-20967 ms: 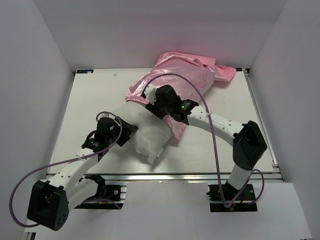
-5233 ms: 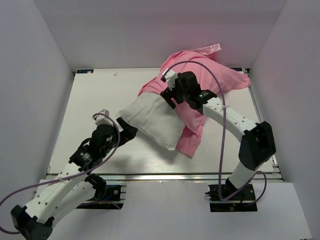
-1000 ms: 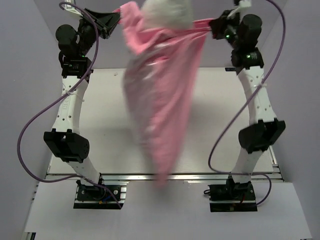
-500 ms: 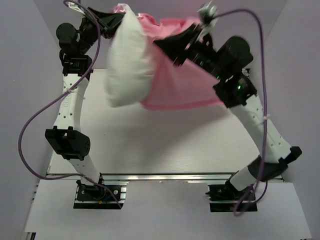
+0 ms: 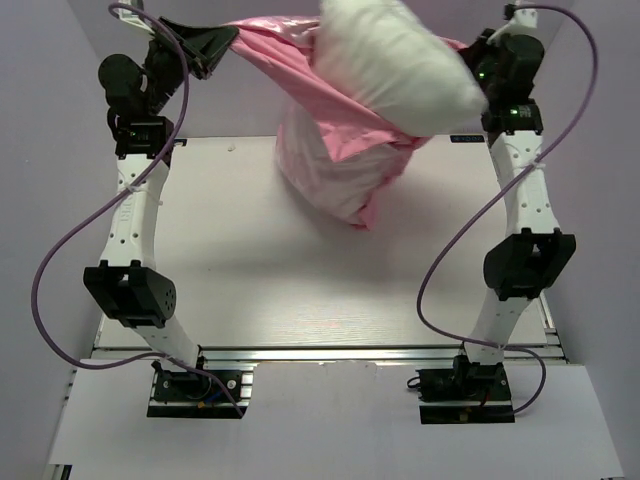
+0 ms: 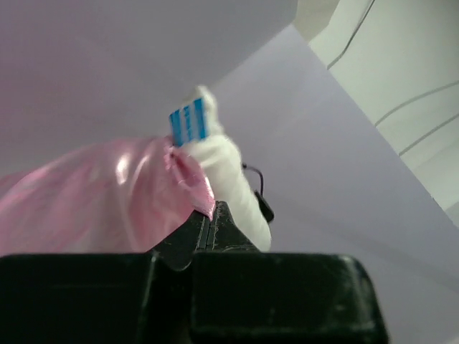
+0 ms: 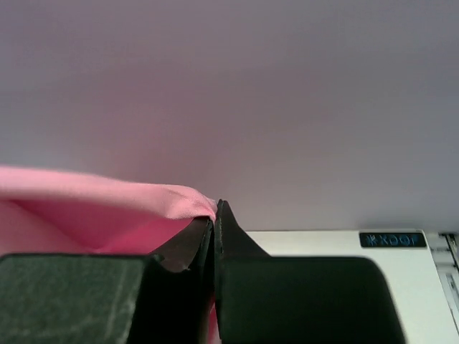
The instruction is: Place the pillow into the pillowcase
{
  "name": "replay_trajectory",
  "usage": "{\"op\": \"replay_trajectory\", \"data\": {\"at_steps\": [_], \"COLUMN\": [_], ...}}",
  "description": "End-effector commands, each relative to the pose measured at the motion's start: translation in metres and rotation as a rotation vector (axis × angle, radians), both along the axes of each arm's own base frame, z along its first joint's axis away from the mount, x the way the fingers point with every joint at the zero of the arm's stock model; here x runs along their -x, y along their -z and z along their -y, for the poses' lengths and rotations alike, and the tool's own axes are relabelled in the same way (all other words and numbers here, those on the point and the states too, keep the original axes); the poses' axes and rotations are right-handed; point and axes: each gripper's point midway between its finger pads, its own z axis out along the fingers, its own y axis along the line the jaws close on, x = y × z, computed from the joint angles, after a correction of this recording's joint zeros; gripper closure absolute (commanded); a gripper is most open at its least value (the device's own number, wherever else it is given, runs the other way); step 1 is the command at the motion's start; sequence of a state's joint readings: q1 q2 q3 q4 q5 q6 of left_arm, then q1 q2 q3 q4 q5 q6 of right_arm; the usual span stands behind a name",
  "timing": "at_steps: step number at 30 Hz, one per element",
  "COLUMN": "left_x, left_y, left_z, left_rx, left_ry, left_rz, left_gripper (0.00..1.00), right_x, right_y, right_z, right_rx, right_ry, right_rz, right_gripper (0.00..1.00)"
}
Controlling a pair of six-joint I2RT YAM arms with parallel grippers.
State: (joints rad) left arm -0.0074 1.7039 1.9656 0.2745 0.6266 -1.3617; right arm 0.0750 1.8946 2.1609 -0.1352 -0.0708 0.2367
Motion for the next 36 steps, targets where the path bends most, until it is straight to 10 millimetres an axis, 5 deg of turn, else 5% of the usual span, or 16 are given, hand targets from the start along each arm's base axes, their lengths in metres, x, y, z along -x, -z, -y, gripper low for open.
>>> {"op": "replay_trajectory", "data": {"at_steps": [1,4,6,9,12,14,17,18,19,20,23,27,30,32,35,36], "left_x": [0.013,0.006,0.002,0.0,-0.004,0.002,0.008,0.011,0.016,0.017,0.022,0.017,0.009,0.005,0.003,0.004], "left_y": [-0.008,0.0,0.003,-0.001,-0.011,-0.023,-0.029,-0.029,-0.032,-0.03,-0.031,-0.029,-0.029,-0.034,-0.04,-0.042], "left_z": [0.0,0.001,0.002,0.001,-0.013,-0.015,-0.017,-0.017,-0.016,-0.015,-0.014,-0.014,-0.014,-0.015,-0.015,-0.015], "left_rx": [-0.002,0.007,0.01,0.01,0.011,0.01,0.009,0.008,0.009,0.007,0.007,0.013,0.017,0.027,0.039,0.043], "left_ry": [0.014,0.033,0.041,0.039,0.01,0.014,0.024,0.029,0.036,0.043,0.052,0.059,0.06,0.062,0.069,0.071], "left_rz": [0.037,0.016,0.006,0.006,0.021,0.045,0.055,0.056,0.057,0.057,0.056,0.047,0.038,0.044,0.047,0.053], "left_gripper": [1.0,1.0,1.0,1.0,1.0,1.0,1.0,1.0,1.0,1.0,1.0,1.0,1.0,1.0,1.0,1.0], "right_x": [0.071,0.145,0.236,0.384,0.435,0.404,0.283,0.219,0.163,0.133,0.094,0.128,0.23,0.344,0.445,0.451], "right_y": [-0.129,-0.18,-0.211,-0.218,-0.199,-0.185,-0.193,-0.198,-0.176,-0.196,-0.191,-0.199,-0.21,-0.22,-0.202,-0.192], "right_z": [0.013,-0.077,-0.163,-0.252,-0.285,-0.29,-0.246,-0.19,-0.175,-0.105,-0.039,-0.075,-0.181,-0.24,-0.287,-0.295], "right_rx": [-0.106,-0.132,-0.169,-0.198,-0.161,-0.119,-0.044,-0.053,-0.029,-0.041,0.007,-0.046,-0.081,-0.137,-0.147,-0.118], "right_ry": [0.009,-0.294,-0.59,-1.112,-1.278,-1.136,-0.669,-0.434,-0.326,-0.123,0.079,-0.135,-0.542,-0.851,-1.187,-1.212], "right_rz": [0.296,0.435,0.528,0.574,0.525,0.516,0.553,0.522,0.451,0.487,0.519,0.514,0.575,0.637,0.586,0.556], "right_gripper": [1.0,1.0,1.0,1.0,1.0,1.0,1.0,1.0,1.0,1.0,1.0,1.0,1.0,1.0,1.0,1.0]}}
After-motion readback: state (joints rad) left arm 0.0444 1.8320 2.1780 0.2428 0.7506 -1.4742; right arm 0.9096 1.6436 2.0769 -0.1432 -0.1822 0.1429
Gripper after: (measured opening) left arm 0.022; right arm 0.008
